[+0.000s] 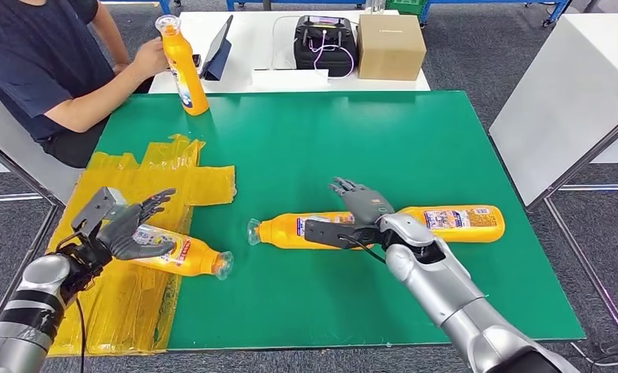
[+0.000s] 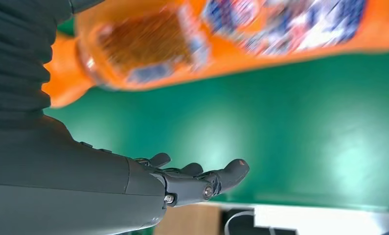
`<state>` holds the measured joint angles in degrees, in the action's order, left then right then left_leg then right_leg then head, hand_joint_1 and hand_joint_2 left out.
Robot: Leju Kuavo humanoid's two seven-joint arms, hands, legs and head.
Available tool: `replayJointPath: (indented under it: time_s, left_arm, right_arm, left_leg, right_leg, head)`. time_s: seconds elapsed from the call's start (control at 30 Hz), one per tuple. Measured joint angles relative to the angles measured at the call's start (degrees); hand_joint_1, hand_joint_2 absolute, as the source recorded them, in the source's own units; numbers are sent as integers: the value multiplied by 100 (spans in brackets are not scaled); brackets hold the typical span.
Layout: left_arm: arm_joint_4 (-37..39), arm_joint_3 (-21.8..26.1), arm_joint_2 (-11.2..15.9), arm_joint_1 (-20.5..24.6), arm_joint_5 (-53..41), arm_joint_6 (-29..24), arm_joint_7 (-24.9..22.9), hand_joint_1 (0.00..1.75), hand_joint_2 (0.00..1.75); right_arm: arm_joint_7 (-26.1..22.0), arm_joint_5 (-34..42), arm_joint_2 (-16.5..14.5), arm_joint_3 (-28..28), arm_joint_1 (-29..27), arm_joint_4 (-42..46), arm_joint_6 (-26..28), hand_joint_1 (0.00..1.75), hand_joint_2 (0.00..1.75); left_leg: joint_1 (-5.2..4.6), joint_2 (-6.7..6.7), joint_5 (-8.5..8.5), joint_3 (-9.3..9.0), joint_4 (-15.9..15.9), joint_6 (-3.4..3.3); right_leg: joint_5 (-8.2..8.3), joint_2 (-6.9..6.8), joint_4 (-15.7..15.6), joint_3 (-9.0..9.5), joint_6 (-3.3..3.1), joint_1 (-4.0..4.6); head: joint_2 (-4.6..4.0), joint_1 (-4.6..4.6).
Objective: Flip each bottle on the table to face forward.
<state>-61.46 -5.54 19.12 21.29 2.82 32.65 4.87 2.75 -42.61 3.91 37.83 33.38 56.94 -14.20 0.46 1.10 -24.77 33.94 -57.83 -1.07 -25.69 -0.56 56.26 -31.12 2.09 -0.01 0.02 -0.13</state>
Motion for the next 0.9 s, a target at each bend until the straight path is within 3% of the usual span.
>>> replayJointPath:
  time_s: [0.37,0.4,0.5,0.53,0.9]
  left_arm:
    - [-251,216,-131,-125,635,-217,-181,0,0]
    - [-264,221,-150,-125,703,-231,-202,0,0]
    - [-276,214,-232,-98,848,-282,-266,0,0]
    - [-267,205,-272,-67,872,-300,-281,0,0]
    - [-192,77,-668,259,1206,-441,-390,0,0]
  right_arm:
    - [-23,88,-128,338,32,-628,10,0,175]
    - [-24,73,-128,367,33,-721,-14,12,175]
    - [-15,-115,-118,493,63,-1110,-51,143,175]
    - [-2,-233,-111,556,94,-1264,-46,175,175]
    - [95,-685,-109,914,260,-2224,322,175,175]
  left_leg:
    - [-1,2,0,17,-1,0]
    - [-1,2,0,17,-1,0]
    - [0,0,0,14,-2,0]
    - [0,-2,0,9,-2,0]
    - [1,-18,-20,-94,0,16]
  right_leg:
    - [0,-1,-1,-17,0,-1]
    - [0,-1,-1,-18,0,-1]
    - [0,0,-3,-19,0,-1]
    - [0,1,-4,-18,0,-2]
    - [-10,20,-16,18,-10,-2]
  head:
    - [0,1]
    - [0,1]
    - [0,1]
    - [0,1]
    - [0,1]
